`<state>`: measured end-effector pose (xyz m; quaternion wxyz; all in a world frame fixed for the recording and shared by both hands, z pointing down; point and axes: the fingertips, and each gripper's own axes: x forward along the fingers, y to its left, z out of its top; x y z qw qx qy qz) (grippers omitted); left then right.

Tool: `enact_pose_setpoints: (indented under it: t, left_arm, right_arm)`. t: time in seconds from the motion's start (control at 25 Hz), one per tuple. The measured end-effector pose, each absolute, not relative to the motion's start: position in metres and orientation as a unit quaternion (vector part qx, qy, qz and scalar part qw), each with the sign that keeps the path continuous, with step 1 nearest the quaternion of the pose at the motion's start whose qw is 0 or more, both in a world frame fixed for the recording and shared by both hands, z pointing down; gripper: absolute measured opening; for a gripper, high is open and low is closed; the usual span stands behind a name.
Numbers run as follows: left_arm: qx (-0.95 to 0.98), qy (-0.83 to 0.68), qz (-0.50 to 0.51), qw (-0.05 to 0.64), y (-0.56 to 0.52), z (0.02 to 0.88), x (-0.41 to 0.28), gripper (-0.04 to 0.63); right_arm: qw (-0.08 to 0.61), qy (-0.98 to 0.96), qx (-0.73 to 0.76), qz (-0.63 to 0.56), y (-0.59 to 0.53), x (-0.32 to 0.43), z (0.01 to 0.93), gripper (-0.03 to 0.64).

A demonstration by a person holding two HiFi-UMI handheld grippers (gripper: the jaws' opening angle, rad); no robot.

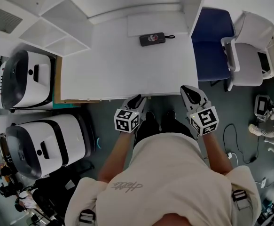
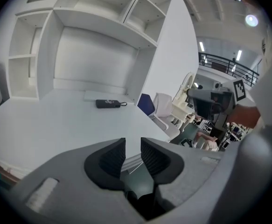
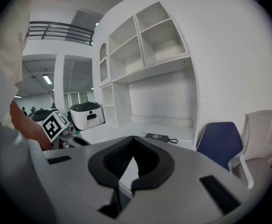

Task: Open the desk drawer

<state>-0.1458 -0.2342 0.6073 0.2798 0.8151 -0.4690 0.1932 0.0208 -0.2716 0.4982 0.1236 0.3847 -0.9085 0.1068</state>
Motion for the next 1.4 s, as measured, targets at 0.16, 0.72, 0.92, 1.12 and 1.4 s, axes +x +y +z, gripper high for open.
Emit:
enact_pose_setpoints:
  t: [0.16,0.72,0.92,1.12,1.4]
  left_arm:
    - [0.794,-0.479,0.205,0.315,-0.231,0.648,-0.143,0.106]
    - [0.730,-0.471,0.280,0.409,-0.231,0.779,-0.144,0.106]
    - [0.706,-0.464,0.299,0.444,-0.232,0.823,-0.141,0.106]
    - [0.694,-0.463,0.312,0.455,-0.235,0.845,-0.143,0.106]
    - [0.690,-0.453,0.315,0.468,-0.243,0.863,-0.137,0.106]
  right_arm:
    - [0.138,-0.915,0.366,0.102,-0.273,0.024,0.519,0.002]
    - [0.169,-0.908,0.359,0.136,-0.288,0.043,0.564,0.003]
    - [0.182,-0.905,0.358,0.140,-0.302,0.049,0.570,0.002]
    - [0.184,-0.905,0.357,0.137,-0.313,0.047,0.569,0.002]
    - [0.190,-0.906,0.350,0.144,-0.314,0.040,0.576,0.003]
